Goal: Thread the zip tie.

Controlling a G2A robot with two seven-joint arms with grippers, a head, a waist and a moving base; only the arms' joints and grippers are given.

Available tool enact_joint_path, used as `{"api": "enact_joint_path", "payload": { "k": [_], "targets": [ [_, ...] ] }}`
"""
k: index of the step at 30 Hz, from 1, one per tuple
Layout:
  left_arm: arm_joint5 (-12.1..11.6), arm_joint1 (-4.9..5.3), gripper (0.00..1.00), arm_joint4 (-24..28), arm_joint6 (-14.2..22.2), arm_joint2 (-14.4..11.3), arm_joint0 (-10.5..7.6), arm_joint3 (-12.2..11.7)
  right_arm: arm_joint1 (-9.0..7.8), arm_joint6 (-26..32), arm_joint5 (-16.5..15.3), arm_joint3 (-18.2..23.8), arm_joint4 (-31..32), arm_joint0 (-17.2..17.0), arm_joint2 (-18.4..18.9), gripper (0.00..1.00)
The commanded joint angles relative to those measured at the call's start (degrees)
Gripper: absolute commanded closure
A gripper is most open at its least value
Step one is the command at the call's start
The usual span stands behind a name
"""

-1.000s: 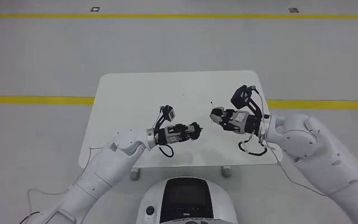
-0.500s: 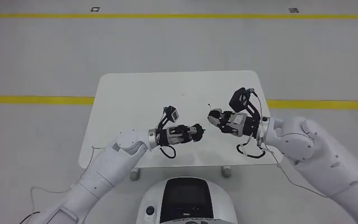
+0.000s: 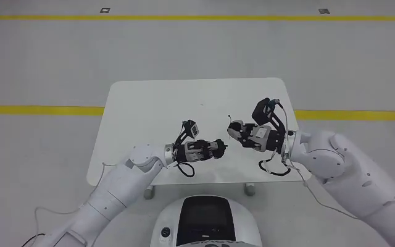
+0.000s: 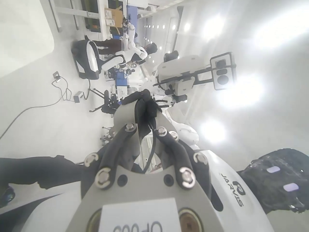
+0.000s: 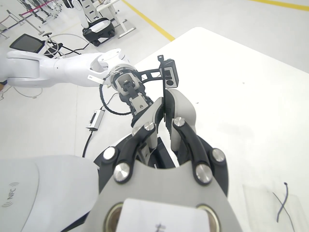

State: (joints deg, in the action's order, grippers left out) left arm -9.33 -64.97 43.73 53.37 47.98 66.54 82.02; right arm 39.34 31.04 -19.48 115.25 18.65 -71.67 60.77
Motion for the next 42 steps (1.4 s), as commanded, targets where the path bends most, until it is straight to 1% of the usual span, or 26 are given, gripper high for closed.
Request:
{"api": "enact_joint_path", "payload": {
  "k": [1, 5, 15, 26, 29, 36, 42],
  "targets": [
    [-0.08, -0.09, 1.0, 0.59, 0.13, -0.08, 0.02, -0.11, 0.04, 0.13, 0.0, 0.07, -0.3, 0.02, -0.07, 1.0],
    [-0.09, -0.25, 1.0, 1.67, 1.05, -0.22, -0.12, -0.35, 0.03, 0.4, 0.0, 0.26, -0.69, -0.02, -0.09, 1.0],
    [-0.09, -0.25, 1.0, 1.67, 1.05, -0.22, -0.12, -0.35, -0.23, 0.99, 0.0, 1.34, -0.79, -0.17, -0.27, 1.0],
    [-0.09, -0.25, 1.0, 1.67, 1.05, -0.22, -0.12, -0.35, -1.14, 1.36, 0.0, 1.47, -2.44, -0.55, 0.74, 1.0],
    [0.45, -0.27, 1.0, 1.55, -0.17, -0.3, 0.33, 0.38, -1.49, 1.59, 0.0, 1.57, -2.9, -0.83, 1.23, 1.0],
    [1.56, -0.29, 1.0, 5.31, 2.96, 0.31, 0.67, -0.31, -2.25, 2.45, 0.0, 2.26, -4.5, -1.3, 1.61, 1.0],
    [1.74, -0.47, 1.0, 6.17, 4.59, 0.06, 0.49, -1.06, -2.64, 2.59, 0.0, 2.57, -5.06, -1.12, 1.05, 1.0]
  ]
}}
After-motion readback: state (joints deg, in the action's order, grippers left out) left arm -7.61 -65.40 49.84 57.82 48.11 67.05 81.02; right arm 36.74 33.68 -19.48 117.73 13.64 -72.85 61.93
